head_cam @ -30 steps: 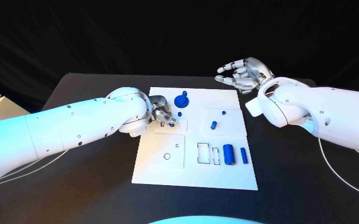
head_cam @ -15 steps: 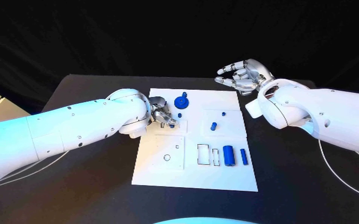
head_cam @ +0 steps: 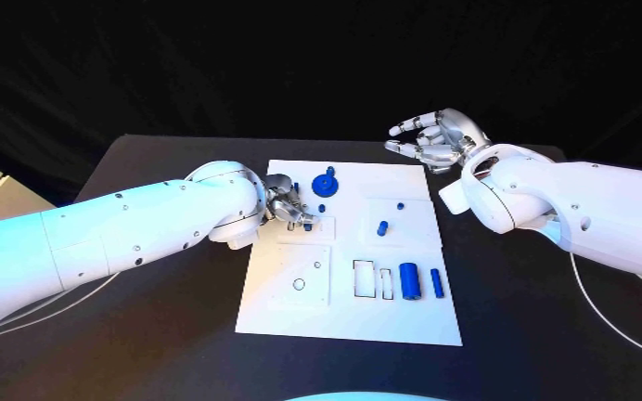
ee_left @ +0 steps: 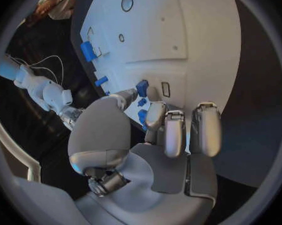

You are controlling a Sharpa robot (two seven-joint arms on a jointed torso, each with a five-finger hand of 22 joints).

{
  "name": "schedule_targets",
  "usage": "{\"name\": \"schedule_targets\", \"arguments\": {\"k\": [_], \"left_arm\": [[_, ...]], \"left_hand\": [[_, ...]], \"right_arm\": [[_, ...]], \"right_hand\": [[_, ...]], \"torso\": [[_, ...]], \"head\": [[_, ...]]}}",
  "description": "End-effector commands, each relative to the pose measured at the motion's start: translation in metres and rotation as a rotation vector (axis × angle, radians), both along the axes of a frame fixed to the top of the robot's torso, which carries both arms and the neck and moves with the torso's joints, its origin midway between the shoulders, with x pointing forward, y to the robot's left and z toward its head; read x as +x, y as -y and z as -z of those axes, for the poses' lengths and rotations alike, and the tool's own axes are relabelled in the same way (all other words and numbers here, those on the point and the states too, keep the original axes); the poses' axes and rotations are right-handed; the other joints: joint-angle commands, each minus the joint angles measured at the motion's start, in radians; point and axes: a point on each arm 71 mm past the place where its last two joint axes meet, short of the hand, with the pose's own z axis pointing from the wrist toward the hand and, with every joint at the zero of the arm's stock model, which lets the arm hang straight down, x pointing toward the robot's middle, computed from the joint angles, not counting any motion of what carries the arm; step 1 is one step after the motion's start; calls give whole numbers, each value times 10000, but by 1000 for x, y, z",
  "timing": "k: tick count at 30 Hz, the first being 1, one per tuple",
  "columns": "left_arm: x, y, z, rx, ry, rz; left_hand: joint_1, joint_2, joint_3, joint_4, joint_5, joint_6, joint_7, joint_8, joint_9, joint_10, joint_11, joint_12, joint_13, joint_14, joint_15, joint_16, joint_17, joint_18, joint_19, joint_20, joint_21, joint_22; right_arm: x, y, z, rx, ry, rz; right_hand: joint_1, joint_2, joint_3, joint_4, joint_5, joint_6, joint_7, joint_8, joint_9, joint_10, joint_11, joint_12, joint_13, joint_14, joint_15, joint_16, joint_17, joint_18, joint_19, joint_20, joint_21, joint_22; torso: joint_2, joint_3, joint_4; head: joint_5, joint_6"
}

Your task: Assemble the parts on the task board

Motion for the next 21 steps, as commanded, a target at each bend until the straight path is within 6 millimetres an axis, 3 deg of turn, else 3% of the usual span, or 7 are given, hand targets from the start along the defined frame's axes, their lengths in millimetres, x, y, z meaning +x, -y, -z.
{"name": "schedule_targets", "arguments": {"k": [1, 7, 18, 21], "left_arm": [[-1, 0, -2, -196, 0, -29], [-2, -1, -5, -305, -10, -44], [0, -5, -18, -950, -163, -304], [5, -11, -25, -1257, -217, -511]], "left_hand": [[-107, -19, -170, 10, -145, 54, 35, -46, 13, 8, -20, 41, 24, 1015, -47, 62, 2490, -79, 6, -59, -42, 384], [-191, 43, -453, 11, -480, 68, 29, -67, 33, 18, -22, 58, 48, 1018, -47, 67, 2499, -75, -2, -55, -53, 372], [-199, 53, -507, 11, -536, 61, 30, -74, 37, 3, -21, 39, 21, 1008, -47, 49, 2464, -75, 1, -55, -52, 375], [-36, 99, -610, -7, -541, -118, 88, -156, 46, -289, 25, -292, -434, 972, -18, -12, 2343, -38, -120, -36, -139, 210]], "right_arm": [[-1, -1, 0, -18, 106, -130], [0, 0, 0, -19, 100, -118], [0, 0, 2, -19, 84, -101], [0, 0, 2, -24, 83, -89]], "right_hand": [[-58, 28, -39, 8, -20, -79, -11, 47, 11, -84, 6, -31, 1293, 618, -40, -34, 896, 105, 122, -30, -59, 1209], [-73, 31, -44, 8, -39, -82, -12, 50, 12, -87, 5, -37, 1288, 617, -41, -36, 893, 104, 125, -31, -57, 1212], [-88, 35, -49, 10, -51, -87, -12, 52, 13, -85, 5, -35, 1289, 615, -42, -41, 884, 105, 123, -31, -63, 1207], [-96, 39, -51, 10, -55, -90, -12, 54, 13, -80, 5, -29, 1293, 619, -42, -36, 898, 104, 127, -32, -58, 1212]], "torso": [[-5, 1, 3], [-4, 3, 1], [-13, 13, -3], [-6, 10, 6]], "head": [[-9, 2], [-3, 9], [22, 77], [19, 97]]}}
